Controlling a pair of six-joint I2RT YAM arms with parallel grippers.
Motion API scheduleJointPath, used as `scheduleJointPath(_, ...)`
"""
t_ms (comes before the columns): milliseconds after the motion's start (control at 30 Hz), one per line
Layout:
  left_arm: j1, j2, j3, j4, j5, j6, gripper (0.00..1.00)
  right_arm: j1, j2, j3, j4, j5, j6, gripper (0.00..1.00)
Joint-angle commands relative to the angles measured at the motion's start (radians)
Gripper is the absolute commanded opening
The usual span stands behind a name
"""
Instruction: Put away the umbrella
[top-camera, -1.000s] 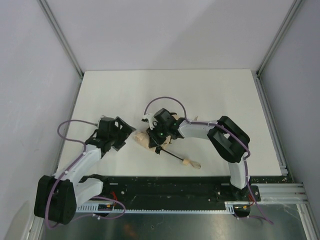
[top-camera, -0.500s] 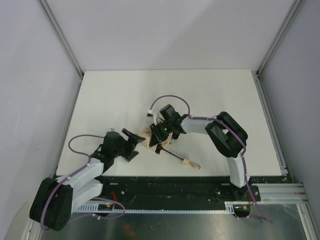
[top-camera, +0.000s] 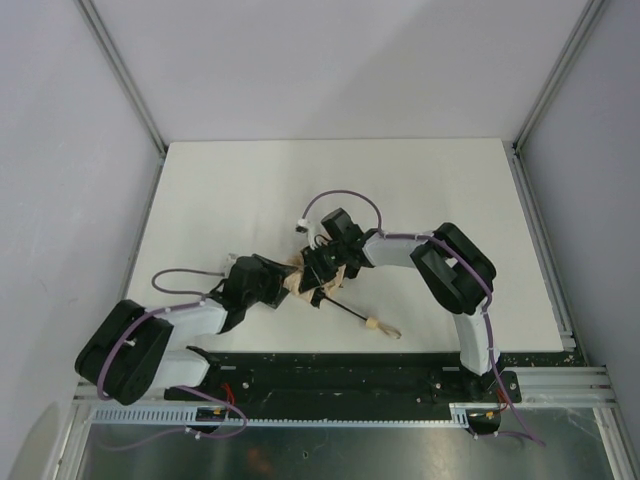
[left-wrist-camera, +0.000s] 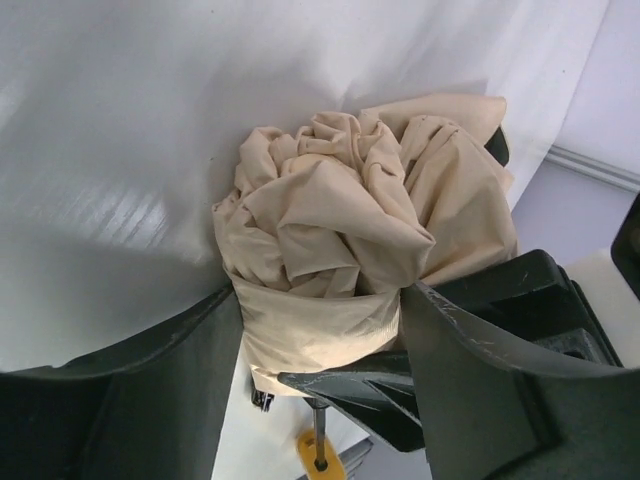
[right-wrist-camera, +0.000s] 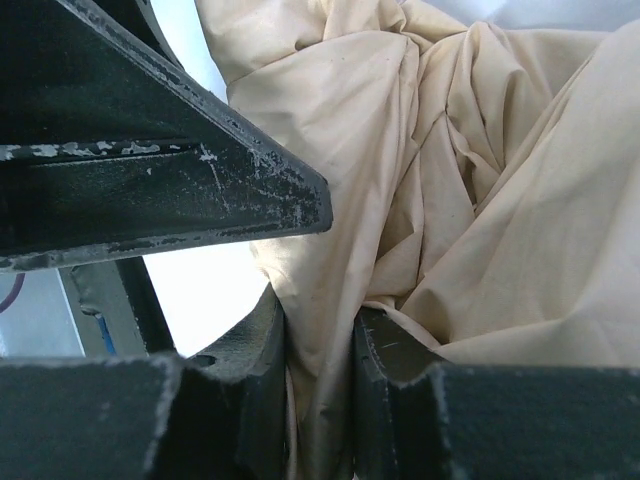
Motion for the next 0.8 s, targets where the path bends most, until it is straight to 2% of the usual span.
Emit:
scheduleJointPath(0, -0.029, 0.092, 0.015, -0.069, -0.160, 0.014, 0.67, 0.014, 0.122, -0.106, -0.251, 0.092, -0.014, 0.00)
scheduleJointPath(167, -0.043, 0.130, 0.024, -0.068, -0.192, 0.075, 0.52, 0.015, 0.112, -0.107, -0.248, 0.089, -0.022, 0.00)
scheduleJointPath(367, -0.046, 0.123, 0.029, -0.069, -0.176, 0.192, 0.20, 0.053, 0.062, -0.108, -0.243, 0.166, -0.030, 0.00)
scheduleJointPath(467, -0.046, 0.125, 0.033, -0.069, -0.148, 0.241, 0.12, 0.073, 0.022, -0.108, -0.240, 0.237, -0.027, 0.00)
scheduleJointPath(567, -0.046, 0.132, 0.030, -0.070, -0.107, 0.258, 0.08, 0.104, -0.033, -0.108, -0.223, 0.331, -0.023, 0.01)
scheduleJointPath(667, -0.046, 0.129, 0.029, -0.072, -0.073, 0.273, 0.03, 0.131, -0.094, -0.108, -0.198, 0.430, -0.018, 0.15)
scheduleJointPath(767, -0.046, 0.114, 0.031, -0.092, -0.067, 0.290, 0.00, 0.159, -0.140, -0.108, -0.179, 0.539, -0.024, 0.34)
